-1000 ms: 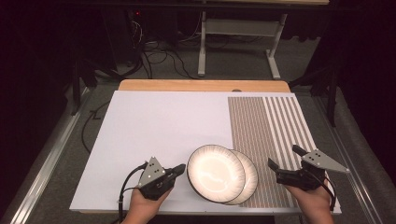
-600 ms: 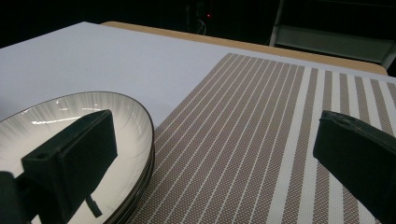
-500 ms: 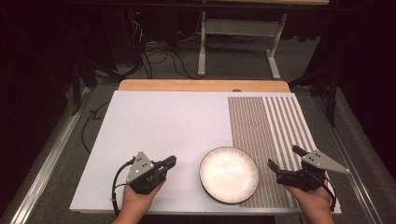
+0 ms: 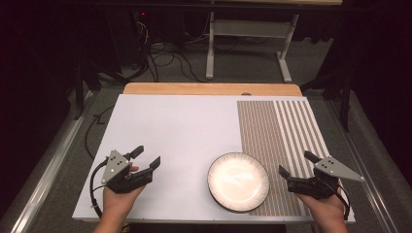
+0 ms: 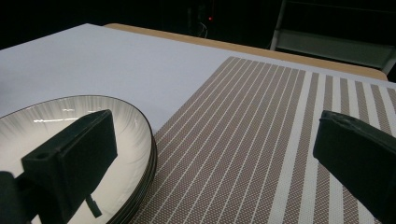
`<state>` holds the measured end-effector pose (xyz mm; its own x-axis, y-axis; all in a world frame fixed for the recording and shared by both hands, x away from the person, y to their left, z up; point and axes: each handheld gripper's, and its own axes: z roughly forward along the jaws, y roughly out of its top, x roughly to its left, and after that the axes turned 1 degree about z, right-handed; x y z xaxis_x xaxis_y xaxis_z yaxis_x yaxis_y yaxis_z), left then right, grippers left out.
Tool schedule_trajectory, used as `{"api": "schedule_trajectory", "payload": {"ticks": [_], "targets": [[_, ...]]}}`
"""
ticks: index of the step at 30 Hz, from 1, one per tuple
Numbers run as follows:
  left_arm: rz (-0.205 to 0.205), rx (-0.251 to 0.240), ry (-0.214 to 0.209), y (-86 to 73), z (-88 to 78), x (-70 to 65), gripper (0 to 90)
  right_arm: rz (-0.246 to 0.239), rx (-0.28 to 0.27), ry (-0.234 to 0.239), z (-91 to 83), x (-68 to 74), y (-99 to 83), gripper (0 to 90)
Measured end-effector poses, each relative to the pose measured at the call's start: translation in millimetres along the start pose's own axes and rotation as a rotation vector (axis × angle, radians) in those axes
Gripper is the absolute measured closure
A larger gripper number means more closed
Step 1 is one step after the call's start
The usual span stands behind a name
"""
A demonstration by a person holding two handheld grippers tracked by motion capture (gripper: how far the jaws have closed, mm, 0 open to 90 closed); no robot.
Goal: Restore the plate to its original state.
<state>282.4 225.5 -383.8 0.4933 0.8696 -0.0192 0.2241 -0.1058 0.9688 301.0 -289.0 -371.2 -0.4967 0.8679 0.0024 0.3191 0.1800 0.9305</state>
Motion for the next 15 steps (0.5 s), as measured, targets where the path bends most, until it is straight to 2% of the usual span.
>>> {"api": "schedule_trajectory", "payload": {"ticks": [1, 2, 3, 4, 5, 7, 11, 15], "targets": [[0.003, 0.000, 0.025, 0.5, -1.5, 1.6, 24.5, 0.000, 0.001, -0.002, -0.3, 0.0, 0.0, 0.7], [-0.004, 0.000, 0.037, 1.0, -2.5, 3.7, 13.5, -0.001, -0.002, -0.002, -0.3, -0.1, 0.1, 0.7], [-0.004, 0.000, 0.037, 1.0, -2.5, 3.7, 9.2, -0.001, -0.002, -0.002, -0.3, -0.1, 0.1, 0.7], [-0.005, 0.005, 0.077, 1.2, -2.9, 5.1, 9.2, -0.001, -0.004, -0.001, -0.3, -0.3, 0.1, 0.6], [-0.002, 0.013, 0.102, 1.1, -2.7, 5.5, 0.2, 0.000, -0.003, 0.001, -0.3, -0.3, 0.1, 0.7], [-0.007, 0.011, 0.112, -0.1, -3.8, 7.5, 0.0, 0.001, 0.000, 0.001, -0.7, 0.2, 0.0, 0.7], [-0.022, 0.009, 0.083, -1.3, -5.0, 9.8, 0.0, -0.005, -0.006, 0.004, -1.5, 0.8, 0.8, 0.7], [-0.016, 0.007, 0.073, -1.8, -5.3, 8.6, 0.0, 0.000, -0.003, 0.008, -1.9, 0.7, 1.4, 0.7]]}}
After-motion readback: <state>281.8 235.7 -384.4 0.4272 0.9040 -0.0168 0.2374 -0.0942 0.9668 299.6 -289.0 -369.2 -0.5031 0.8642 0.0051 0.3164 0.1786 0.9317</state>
